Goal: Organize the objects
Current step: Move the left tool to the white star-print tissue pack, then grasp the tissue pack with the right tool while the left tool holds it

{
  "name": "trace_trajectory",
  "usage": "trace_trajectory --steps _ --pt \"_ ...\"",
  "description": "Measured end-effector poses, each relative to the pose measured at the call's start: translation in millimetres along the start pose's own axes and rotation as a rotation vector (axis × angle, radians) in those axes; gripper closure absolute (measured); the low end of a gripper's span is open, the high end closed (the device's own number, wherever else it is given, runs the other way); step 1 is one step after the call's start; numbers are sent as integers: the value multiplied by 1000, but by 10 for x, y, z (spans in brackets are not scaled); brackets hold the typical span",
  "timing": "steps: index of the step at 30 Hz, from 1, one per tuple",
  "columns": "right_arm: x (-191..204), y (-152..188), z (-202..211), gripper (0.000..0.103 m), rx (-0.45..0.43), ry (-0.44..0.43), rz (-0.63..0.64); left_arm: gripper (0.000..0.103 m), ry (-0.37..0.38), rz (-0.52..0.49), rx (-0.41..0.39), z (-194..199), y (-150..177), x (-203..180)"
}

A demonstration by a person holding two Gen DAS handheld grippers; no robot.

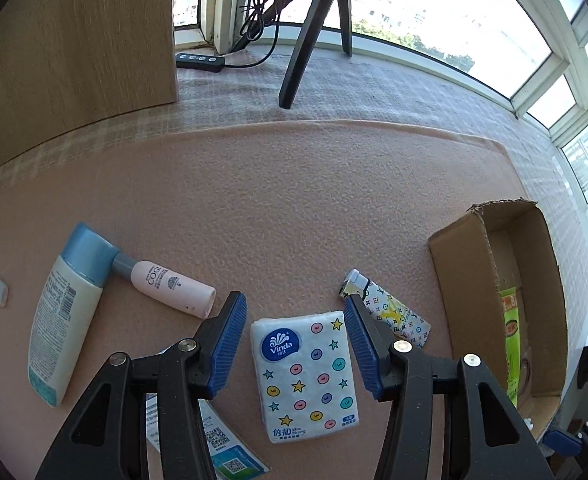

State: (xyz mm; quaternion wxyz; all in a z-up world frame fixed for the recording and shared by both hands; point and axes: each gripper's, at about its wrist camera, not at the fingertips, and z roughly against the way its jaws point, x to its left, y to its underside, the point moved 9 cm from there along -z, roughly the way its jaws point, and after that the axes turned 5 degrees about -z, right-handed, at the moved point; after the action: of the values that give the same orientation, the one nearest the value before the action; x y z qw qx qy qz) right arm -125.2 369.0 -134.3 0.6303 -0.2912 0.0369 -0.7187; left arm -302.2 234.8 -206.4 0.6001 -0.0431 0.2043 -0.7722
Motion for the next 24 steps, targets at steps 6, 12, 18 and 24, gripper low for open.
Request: trace_trajectory --steps 6,12,18,24 --pt "-68 -11 -13 57 3 8 -12 49 6 -36 17 -135 67 -77" --pt "-33 -53 -17 57 -5 4 -18 49 25 -36 3 -58 287 -147" --pt "107 -45 -97 57 8 -21 -16 49 53 -31 -11 103 675 -183" --pt "283 18 -196 57 30 -38 1 50 74 -25 -19 282 1059 -191"
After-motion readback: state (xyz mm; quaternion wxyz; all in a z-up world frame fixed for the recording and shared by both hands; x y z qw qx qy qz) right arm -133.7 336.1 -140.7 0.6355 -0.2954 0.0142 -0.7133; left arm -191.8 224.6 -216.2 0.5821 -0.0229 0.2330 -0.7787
